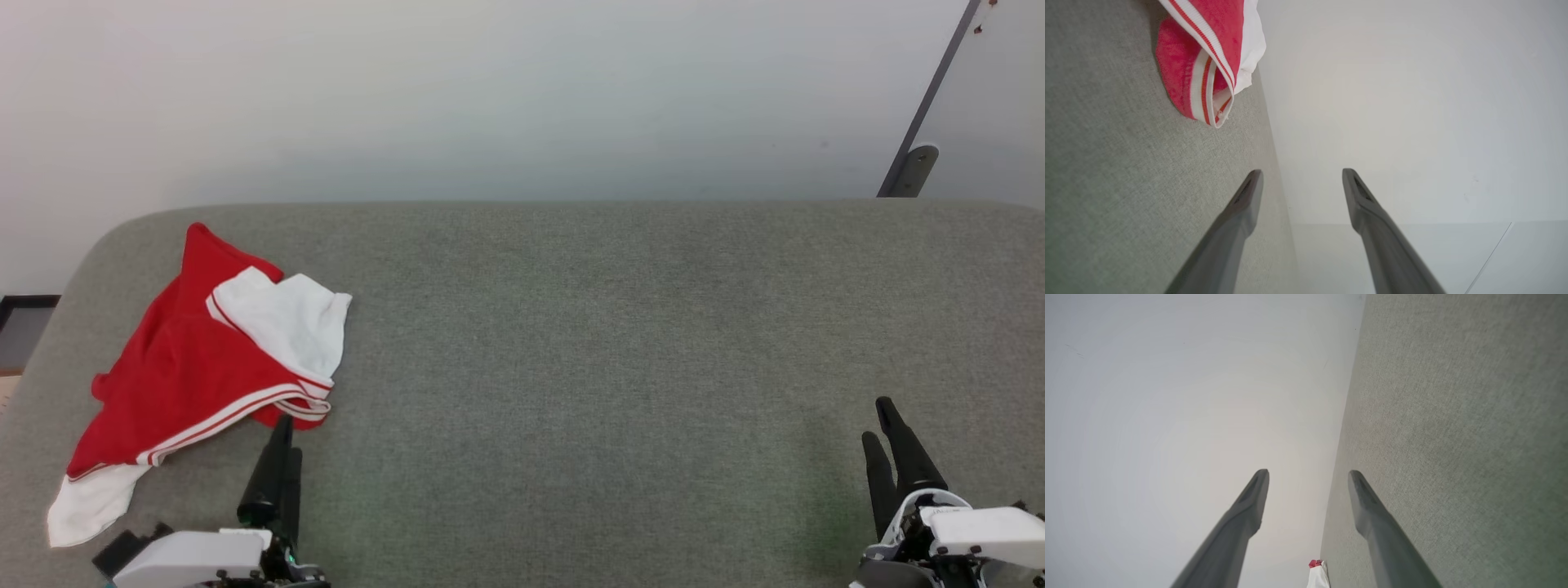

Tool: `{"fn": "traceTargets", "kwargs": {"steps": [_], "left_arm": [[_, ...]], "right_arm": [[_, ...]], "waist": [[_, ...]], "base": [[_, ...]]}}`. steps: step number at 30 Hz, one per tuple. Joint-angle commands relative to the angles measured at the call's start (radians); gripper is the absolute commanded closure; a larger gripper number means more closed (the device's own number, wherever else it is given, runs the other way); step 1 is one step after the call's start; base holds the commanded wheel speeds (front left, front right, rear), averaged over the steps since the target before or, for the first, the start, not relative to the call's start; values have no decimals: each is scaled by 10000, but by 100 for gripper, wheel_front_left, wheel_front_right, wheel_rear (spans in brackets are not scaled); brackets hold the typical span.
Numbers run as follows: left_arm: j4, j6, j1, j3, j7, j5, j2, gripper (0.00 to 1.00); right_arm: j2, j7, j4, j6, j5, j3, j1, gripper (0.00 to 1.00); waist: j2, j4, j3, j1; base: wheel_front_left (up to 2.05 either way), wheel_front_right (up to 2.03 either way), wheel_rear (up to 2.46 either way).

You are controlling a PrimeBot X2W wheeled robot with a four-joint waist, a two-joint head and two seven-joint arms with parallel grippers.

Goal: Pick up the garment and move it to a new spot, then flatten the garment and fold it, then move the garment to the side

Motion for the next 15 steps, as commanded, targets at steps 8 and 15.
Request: {"fn": "traceTargets", "kwargs": {"steps": [8,15], "left_arm": [[-217,-9,-436,-90,-424,1666,348,0],[-434,93,-444,-48,-713,3590,417,0]], "right_arm": [[-303,-459,9,-2,-1334,350,-681,0],[-344,-752,-86,-2,-3176,381,-813,0]], "waist": [[-1,17,16,0],[-1,40,37,0]], "base": [[0,0,0],[0,0,0]]}}
